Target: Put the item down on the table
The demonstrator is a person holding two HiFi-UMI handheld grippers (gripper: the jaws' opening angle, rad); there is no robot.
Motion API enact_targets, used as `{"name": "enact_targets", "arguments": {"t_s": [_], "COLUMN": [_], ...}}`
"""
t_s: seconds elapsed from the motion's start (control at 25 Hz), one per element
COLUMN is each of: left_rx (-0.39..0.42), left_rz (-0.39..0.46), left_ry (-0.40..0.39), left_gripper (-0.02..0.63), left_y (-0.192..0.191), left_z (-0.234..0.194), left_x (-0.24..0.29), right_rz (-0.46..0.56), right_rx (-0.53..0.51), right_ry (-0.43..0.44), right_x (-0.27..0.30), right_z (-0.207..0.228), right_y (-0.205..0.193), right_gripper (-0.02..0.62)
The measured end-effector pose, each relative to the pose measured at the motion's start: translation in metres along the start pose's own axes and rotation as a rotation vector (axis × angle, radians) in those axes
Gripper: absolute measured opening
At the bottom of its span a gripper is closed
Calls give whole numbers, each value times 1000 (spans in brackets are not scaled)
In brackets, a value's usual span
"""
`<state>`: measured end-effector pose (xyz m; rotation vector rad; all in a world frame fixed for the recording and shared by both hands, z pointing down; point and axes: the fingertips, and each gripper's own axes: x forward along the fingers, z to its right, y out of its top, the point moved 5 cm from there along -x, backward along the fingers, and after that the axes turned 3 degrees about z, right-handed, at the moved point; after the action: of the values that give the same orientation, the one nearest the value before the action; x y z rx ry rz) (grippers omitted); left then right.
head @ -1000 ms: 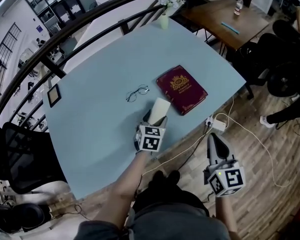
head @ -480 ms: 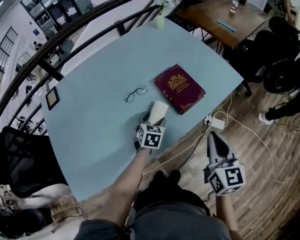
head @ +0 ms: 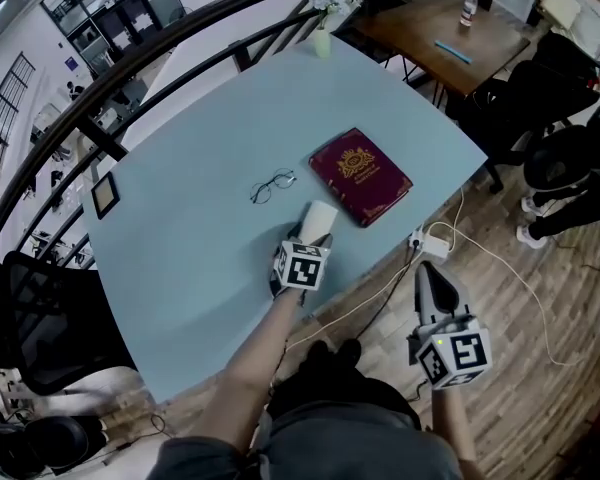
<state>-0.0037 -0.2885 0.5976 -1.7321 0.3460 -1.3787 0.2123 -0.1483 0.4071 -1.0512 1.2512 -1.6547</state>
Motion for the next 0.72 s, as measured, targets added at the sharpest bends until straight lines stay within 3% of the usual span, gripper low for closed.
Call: {"name": "enact_targets", "arguments": {"t_s": [0.4,0.72], "left_rx": [-31,-1], "left_rz": [-20,102], "left_ry": [-21,1], "left_gripper": [311,322], "left_y": [2,28], "left_z": [-2,1], "left_x": [0,-19], "right_rz": [14,20], "right_rx": [-6,5], "right_ry": [-6,-10], "right_x": [-7,-13], "right_z": [-5,-8], "right_y": [2,1], "right_gripper": [2,3]}}
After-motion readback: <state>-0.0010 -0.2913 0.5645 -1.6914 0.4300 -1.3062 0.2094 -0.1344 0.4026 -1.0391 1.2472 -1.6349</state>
